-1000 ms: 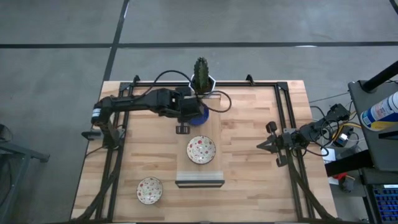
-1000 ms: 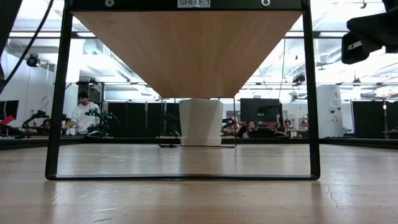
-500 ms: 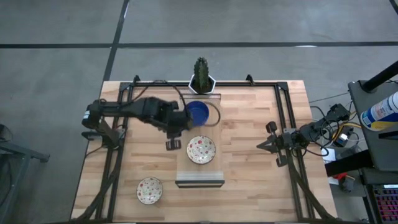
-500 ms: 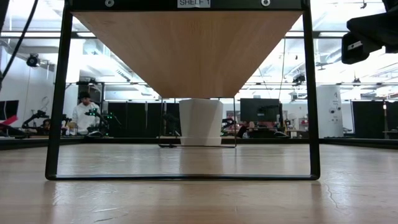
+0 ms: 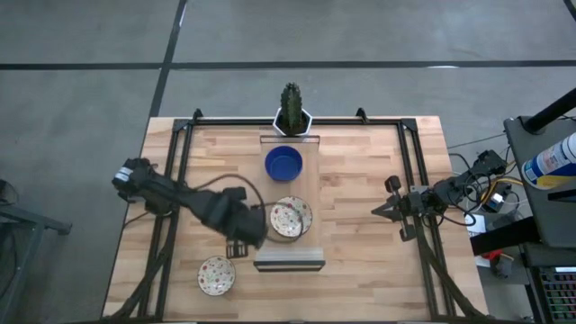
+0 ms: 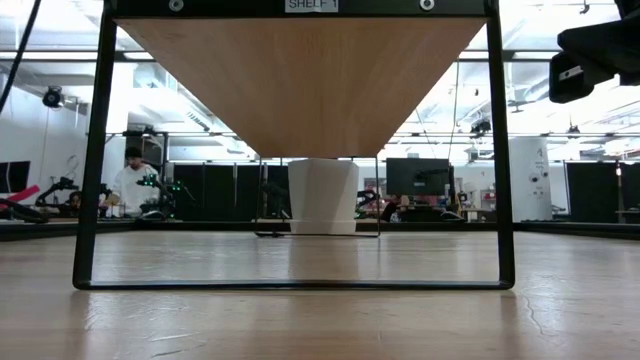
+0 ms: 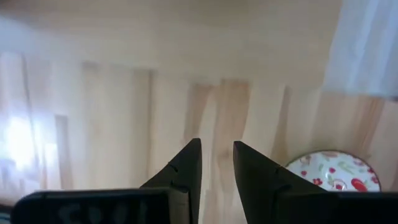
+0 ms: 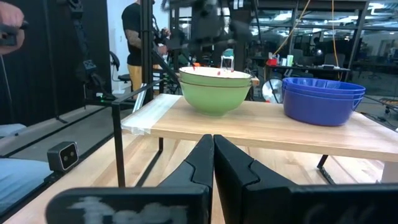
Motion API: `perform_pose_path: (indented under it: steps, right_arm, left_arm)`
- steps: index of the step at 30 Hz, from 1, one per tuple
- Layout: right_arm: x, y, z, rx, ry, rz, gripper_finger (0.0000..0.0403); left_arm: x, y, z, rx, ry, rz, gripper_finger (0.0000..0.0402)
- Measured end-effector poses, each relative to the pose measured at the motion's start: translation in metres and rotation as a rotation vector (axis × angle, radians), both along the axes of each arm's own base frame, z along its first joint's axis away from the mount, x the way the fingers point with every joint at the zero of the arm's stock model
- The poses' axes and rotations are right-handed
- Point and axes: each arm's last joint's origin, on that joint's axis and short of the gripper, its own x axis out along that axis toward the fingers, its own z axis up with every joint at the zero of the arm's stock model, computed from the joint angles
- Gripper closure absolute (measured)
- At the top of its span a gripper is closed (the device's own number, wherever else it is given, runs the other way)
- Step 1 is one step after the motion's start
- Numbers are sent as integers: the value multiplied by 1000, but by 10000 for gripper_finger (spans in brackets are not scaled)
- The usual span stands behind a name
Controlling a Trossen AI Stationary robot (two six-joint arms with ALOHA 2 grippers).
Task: Pick & Place Mini bowls
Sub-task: Stack the white patterned bowl on top of the white patterned bowls on the shelf
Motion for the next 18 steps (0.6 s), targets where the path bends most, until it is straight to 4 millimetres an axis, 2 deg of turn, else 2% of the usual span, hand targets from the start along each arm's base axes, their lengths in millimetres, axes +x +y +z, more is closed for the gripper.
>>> perform_pose_path:
  steps: [7,18]
  right_arm:
    - [0,0,0,0,0,0,394]
    - [0,0,0,0,0,0,394]
  left_arm:
    - [-12,-25,-33,7,53,40,315]
    - [-30,-67,-61,-68,13,85,315]
